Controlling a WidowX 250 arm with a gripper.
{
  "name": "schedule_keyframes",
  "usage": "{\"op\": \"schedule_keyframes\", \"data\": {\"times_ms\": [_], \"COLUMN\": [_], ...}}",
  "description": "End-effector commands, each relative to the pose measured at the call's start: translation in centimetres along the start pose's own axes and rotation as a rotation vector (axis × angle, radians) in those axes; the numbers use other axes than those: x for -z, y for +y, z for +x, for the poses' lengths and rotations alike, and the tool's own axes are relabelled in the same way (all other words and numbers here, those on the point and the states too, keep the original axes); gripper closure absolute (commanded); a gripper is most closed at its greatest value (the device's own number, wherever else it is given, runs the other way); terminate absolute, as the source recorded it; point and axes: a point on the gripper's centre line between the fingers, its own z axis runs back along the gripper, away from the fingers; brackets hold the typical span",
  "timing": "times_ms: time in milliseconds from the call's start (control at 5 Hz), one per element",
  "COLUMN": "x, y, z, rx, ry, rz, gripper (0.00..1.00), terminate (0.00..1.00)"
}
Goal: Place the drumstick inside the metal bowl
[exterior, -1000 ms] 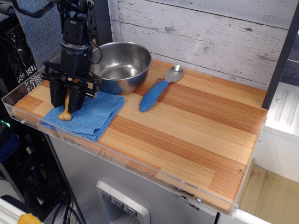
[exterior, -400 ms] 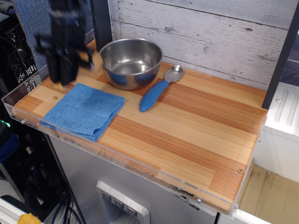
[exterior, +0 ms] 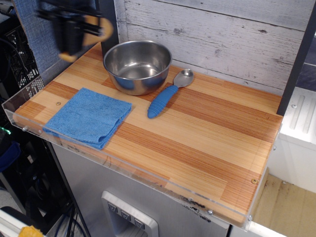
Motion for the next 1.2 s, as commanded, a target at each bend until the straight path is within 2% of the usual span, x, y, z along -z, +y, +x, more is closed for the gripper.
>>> {"op": "schedule_keyframes", "data": {"times_ms": [0, 200, 600, 800, 1000], "x": [0.2, 1.1, 2.2, 2.3, 2.1], "y": [-2.5, -3.5, -3.2, -3.1, -3.2], "z": [5.8, 6.9, 7.0, 6.9, 6.5], "rx": [0.038, 0.05, 0.034, 0.04, 0.053], "ry": [-0.047, -0.042, -0.021, 0.0, 0.002], "rz": [0.035, 0.053, 0.04, 0.041, 0.043], "gripper": [1.0, 1.0, 1.0, 0.0, 0.0], "terminate": [0.0, 0.0, 0.0, 0.0, 0.0]}}
